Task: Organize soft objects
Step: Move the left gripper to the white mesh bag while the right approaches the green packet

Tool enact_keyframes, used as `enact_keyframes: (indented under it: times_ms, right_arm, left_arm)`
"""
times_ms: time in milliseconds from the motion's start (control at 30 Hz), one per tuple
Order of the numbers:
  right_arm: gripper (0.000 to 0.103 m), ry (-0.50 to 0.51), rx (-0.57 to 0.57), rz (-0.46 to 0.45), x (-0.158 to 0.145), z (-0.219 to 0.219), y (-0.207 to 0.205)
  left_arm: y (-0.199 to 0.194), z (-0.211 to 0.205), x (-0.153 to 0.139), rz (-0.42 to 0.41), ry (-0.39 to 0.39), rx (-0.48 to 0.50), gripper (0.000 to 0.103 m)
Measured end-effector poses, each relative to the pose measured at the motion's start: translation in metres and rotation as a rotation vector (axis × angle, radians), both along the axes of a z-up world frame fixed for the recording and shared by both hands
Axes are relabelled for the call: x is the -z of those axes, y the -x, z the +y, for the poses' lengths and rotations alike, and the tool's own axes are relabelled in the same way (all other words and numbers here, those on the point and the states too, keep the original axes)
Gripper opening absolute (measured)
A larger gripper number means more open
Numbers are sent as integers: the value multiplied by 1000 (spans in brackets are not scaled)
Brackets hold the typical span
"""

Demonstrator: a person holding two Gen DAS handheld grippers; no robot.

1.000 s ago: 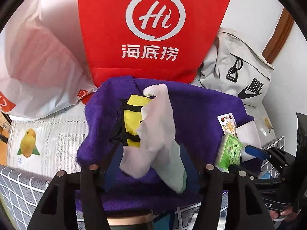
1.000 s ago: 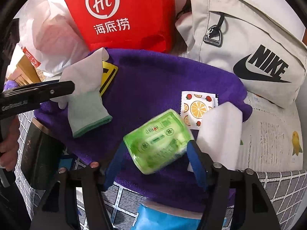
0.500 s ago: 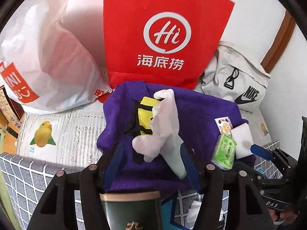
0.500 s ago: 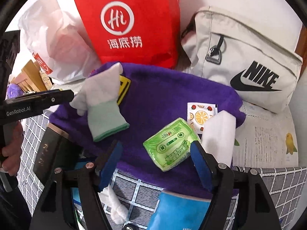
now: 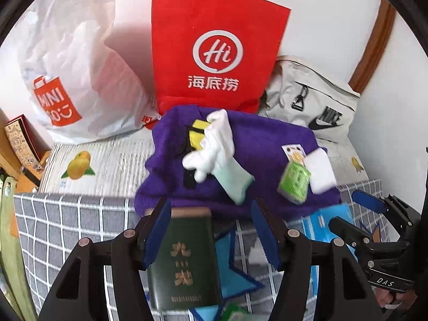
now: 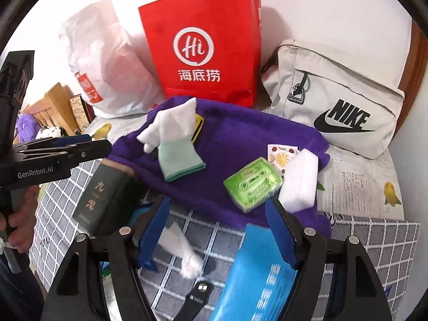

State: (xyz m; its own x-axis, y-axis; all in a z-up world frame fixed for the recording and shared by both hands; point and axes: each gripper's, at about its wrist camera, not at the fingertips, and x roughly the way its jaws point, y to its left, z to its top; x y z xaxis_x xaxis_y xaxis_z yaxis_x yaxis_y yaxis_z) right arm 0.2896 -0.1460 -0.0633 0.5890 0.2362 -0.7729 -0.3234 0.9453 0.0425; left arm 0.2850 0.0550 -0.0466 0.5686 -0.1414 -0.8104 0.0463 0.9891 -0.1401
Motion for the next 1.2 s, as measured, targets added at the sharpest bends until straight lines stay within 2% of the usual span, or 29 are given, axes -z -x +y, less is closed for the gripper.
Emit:
enact_keyframes:
  times_ms: [267,700,833,967,1033,1200]
  right_arm:
    - [73,5,0,-18,-3,-3,46]
    - [73,2,-8,-20,11,-10,108]
    - [73,-11,-15,-24,15,-12,123]
    - [73,-10,-17,-36,20,-17,137]
    - [73,-14,-12,-35,22,-21,141]
    - [73,-23,5,-35,29,-32,146]
  left_arm:
    - [52,-6,4,2,-5,2,60]
    - [135,-10,35,21,-31,8,60]
    - [155,-7,50,34,-4,10,60]
    - [167,-14,63,44,8,41,60]
    - [170,-21,70,42,2,75,67]
    - [168,-42,96,57,-16,142,72]
